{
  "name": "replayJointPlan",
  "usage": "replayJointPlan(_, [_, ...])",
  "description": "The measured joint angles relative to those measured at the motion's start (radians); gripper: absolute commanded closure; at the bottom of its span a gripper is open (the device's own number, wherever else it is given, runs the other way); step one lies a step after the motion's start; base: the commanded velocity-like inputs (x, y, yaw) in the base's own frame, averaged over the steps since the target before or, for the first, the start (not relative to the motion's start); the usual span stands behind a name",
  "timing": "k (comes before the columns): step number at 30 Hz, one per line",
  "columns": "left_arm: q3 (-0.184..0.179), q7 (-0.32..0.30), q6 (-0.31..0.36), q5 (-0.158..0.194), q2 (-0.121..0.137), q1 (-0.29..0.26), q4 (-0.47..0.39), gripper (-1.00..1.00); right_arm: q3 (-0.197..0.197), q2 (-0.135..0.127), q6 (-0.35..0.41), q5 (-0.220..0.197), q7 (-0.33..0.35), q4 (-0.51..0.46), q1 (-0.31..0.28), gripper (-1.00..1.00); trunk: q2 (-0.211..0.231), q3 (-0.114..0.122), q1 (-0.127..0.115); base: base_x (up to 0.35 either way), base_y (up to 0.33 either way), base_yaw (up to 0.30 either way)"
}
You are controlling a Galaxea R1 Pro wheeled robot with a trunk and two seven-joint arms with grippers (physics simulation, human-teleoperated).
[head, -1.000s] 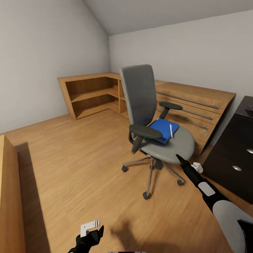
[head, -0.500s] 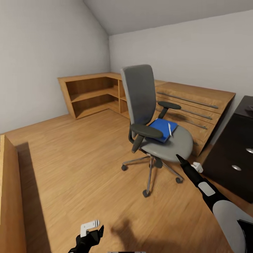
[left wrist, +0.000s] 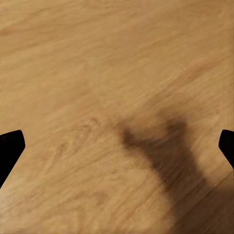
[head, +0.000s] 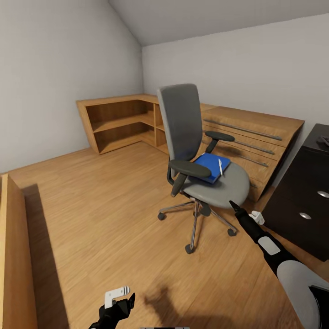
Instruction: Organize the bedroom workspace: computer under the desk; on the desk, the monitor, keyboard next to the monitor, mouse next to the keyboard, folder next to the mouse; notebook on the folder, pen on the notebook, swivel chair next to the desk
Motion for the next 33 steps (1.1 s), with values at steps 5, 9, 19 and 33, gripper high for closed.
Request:
replayJointPlan(5, [0.000, 0.000, 0.000, 0.000, 0.000, 0.000, 0.000, -1.00, 0.000, 0.000, 0.000, 0.000, 0.000, 0.000, 0.000, -1.00, 0.014, 0.006, -0.008, -0.001, 0.000, 0.000])
replayJointPlan(9, [0.000, 0.001, 0.000, 0.000, -0.001, 0.000, 0.000, -1.00, 0.000, 0.000, 0.000, 0.000, 0.000, 0.000, 0.000, -1.00, 0.042, 0.019, -0.023, 0.000, 0.000, 0.000])
replayJointPlan(19, [0.000, 0.000, 0.000, 0.000, 0.001, 0.000, 0.000, -1.00, 0.000, -0.001, 0.000, 0.002, -0.001, 0.000, 0.000, -1.00, 0.077, 0.034, -0.042, 0.000, 0.000, 0.000])
replayJointPlan(33, [0.000, 0.000, 0.000, 0.002, 0.001, 0.000, 0.000, -1.00, -0.001, 0.000, -0.015, -0.001, 0.000, 0.001, 0.000, -1.00, 0.077, 0.034, -0.042, -0.031, 0.000, 0.000])
